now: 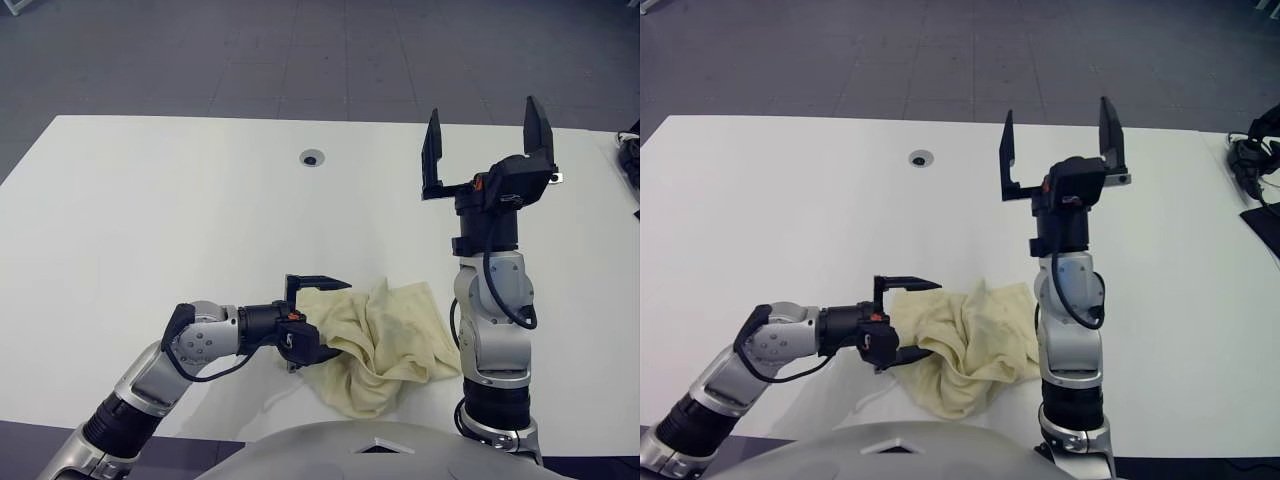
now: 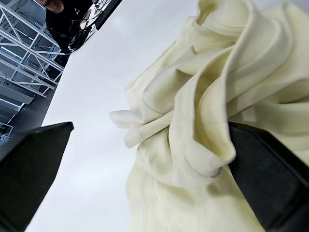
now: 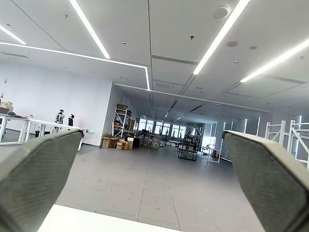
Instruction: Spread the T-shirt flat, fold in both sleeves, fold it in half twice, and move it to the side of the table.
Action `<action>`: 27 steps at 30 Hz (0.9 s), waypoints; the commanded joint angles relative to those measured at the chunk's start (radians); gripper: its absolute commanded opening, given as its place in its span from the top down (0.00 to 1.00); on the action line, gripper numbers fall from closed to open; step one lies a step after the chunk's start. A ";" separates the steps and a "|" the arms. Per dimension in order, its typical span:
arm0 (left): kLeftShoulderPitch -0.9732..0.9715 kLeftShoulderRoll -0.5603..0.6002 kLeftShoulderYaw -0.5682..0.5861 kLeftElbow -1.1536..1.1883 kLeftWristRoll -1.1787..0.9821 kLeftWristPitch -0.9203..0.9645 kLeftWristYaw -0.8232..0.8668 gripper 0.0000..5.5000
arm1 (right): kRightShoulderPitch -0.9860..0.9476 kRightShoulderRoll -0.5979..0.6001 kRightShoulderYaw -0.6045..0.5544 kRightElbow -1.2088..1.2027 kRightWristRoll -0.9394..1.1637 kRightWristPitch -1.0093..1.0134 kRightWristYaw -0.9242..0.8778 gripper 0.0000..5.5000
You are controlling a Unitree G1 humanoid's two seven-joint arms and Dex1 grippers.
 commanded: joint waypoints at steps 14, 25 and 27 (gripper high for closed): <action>0.010 0.013 -0.020 0.027 0.004 0.013 0.001 0.07 | -0.004 -0.021 -0.009 0.019 0.018 -0.003 0.028 0.02; 0.004 0.034 -0.042 0.052 -0.033 0.040 -0.068 0.43 | 0.013 -0.032 -0.022 0.014 0.008 -0.003 0.031 0.02; 0.001 0.034 -0.040 0.052 -0.037 0.037 -0.072 0.49 | 0.016 -0.033 -0.022 0.012 0.009 -0.003 0.031 0.02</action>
